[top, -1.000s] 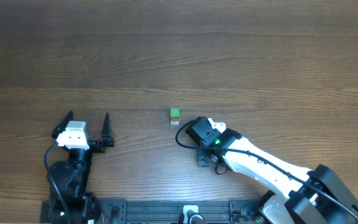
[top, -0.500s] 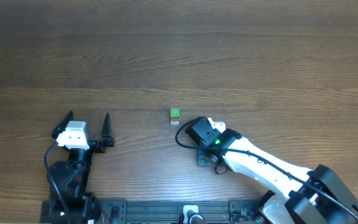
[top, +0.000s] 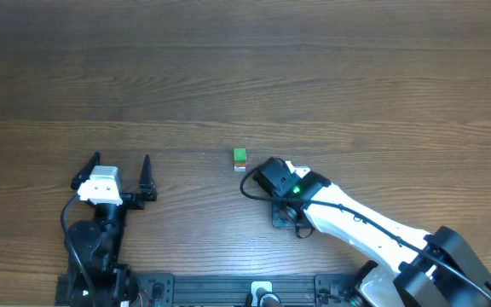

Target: Stack Cubes

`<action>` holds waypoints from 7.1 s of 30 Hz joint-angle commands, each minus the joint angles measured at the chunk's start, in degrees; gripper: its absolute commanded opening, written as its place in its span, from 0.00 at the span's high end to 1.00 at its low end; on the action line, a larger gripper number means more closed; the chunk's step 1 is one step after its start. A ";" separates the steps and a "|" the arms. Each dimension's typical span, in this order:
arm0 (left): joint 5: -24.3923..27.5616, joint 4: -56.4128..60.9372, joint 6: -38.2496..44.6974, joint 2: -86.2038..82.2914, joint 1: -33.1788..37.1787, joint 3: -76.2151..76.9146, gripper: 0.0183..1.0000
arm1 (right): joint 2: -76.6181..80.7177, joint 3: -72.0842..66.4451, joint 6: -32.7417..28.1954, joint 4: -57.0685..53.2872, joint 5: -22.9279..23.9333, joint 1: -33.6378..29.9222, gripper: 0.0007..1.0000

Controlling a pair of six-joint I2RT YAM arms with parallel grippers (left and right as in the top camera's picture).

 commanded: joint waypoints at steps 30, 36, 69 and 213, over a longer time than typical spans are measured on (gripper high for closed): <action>0.55 -0.11 0.63 -0.46 0.39 -0.28 0.00 | 22.91 57.72 -0.70 -28.17 0.74 0.24 0.99; 0.55 -0.11 0.63 -0.46 0.39 -0.28 0.00 | 24.59 57.70 -0.68 -27.39 0.52 0.66 0.99; 0.55 -0.11 0.63 -0.46 0.39 -0.28 0.00 | 29.86 57.55 -0.70 -24.92 0.28 1.53 0.99; 0.55 -0.11 0.63 -0.46 0.39 -0.28 0.00 | -82.12 -20.46 -39.71 15.61 -9.49 -44.81 0.01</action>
